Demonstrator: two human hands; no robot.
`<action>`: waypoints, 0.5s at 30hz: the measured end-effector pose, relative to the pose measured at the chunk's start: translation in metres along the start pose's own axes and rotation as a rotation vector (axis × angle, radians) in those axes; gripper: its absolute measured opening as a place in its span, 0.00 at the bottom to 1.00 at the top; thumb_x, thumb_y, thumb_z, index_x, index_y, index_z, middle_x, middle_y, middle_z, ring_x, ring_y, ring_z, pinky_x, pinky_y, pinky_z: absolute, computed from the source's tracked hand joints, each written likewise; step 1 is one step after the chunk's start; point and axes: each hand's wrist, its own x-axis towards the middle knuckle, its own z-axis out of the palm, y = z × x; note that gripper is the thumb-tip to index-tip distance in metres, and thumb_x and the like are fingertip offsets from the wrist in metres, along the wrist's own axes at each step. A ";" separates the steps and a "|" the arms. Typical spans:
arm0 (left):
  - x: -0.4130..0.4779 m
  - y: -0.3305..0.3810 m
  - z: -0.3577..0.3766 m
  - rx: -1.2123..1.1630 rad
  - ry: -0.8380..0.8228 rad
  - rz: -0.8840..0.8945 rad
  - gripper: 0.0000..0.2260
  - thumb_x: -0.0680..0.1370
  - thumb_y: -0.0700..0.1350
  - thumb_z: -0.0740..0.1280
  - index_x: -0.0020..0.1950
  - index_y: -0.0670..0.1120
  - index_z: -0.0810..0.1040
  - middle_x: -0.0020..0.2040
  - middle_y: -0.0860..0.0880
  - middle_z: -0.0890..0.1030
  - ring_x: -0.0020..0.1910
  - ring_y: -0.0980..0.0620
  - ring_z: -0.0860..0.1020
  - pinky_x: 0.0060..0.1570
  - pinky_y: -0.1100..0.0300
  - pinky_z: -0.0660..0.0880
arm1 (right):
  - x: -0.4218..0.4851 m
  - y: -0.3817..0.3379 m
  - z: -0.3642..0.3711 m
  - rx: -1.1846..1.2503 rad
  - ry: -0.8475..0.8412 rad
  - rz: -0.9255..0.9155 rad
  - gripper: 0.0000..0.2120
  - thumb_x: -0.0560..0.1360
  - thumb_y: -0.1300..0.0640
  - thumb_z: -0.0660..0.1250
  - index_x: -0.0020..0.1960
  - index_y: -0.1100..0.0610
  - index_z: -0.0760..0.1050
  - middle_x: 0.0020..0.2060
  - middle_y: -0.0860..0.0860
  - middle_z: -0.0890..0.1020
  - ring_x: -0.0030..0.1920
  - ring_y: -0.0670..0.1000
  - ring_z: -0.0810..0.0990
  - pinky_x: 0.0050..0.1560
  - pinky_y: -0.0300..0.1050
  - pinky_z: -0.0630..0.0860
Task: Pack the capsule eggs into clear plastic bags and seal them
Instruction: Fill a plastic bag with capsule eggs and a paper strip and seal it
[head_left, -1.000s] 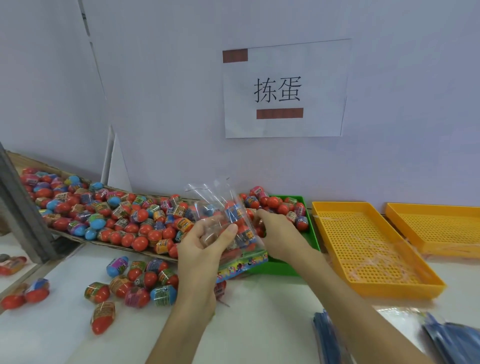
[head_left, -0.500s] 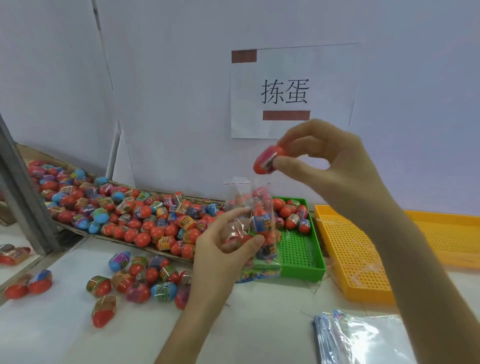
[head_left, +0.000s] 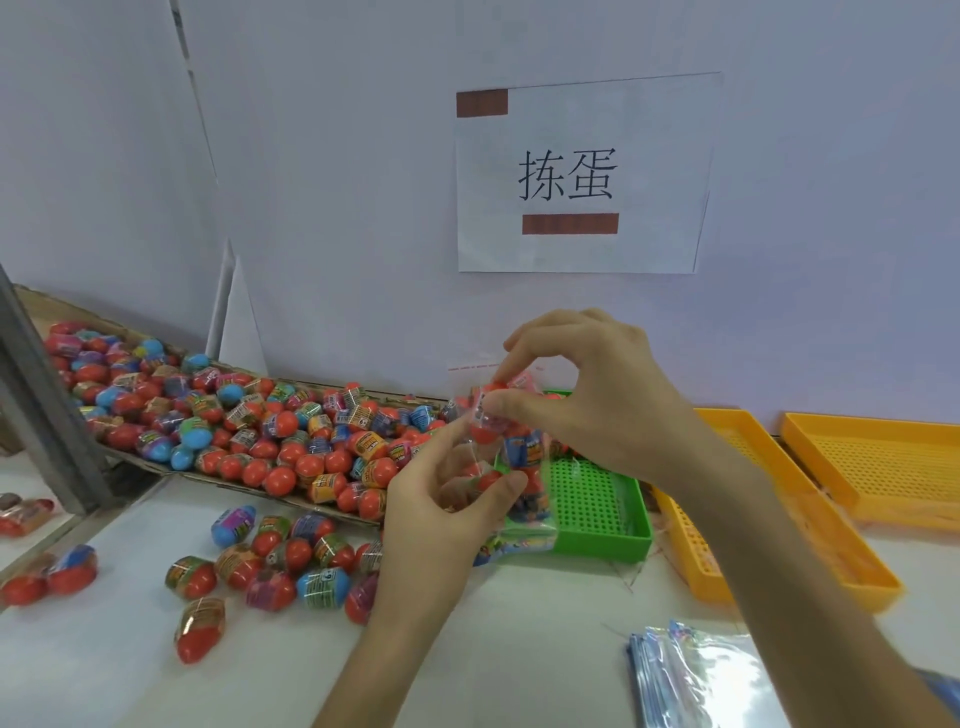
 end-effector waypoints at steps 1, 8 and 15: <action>0.000 0.000 0.000 0.001 -0.003 0.002 0.25 0.70 0.50 0.77 0.66 0.56 0.78 0.57 0.51 0.85 0.57 0.47 0.83 0.54 0.44 0.82 | 0.001 0.001 0.002 -0.011 -0.021 -0.003 0.08 0.71 0.38 0.71 0.43 0.42 0.82 0.55 0.36 0.80 0.62 0.44 0.71 0.69 0.51 0.58; -0.002 0.005 0.000 -0.034 -0.003 0.039 0.18 0.73 0.48 0.75 0.62 0.58 0.81 0.49 0.52 0.87 0.47 0.51 0.86 0.41 0.61 0.82 | 0.000 0.008 0.004 -0.062 -0.244 -0.054 0.10 0.73 0.35 0.68 0.50 0.36 0.82 0.71 0.37 0.72 0.71 0.39 0.61 0.68 0.42 0.48; 0.001 0.005 -0.001 -0.022 0.023 0.015 0.14 0.73 0.52 0.74 0.59 0.58 0.83 0.56 0.57 0.85 0.56 0.58 0.83 0.49 0.65 0.80 | 0.000 0.017 0.008 0.054 -0.207 -0.066 0.22 0.72 0.43 0.75 0.64 0.37 0.75 0.70 0.39 0.70 0.69 0.39 0.67 0.68 0.41 0.62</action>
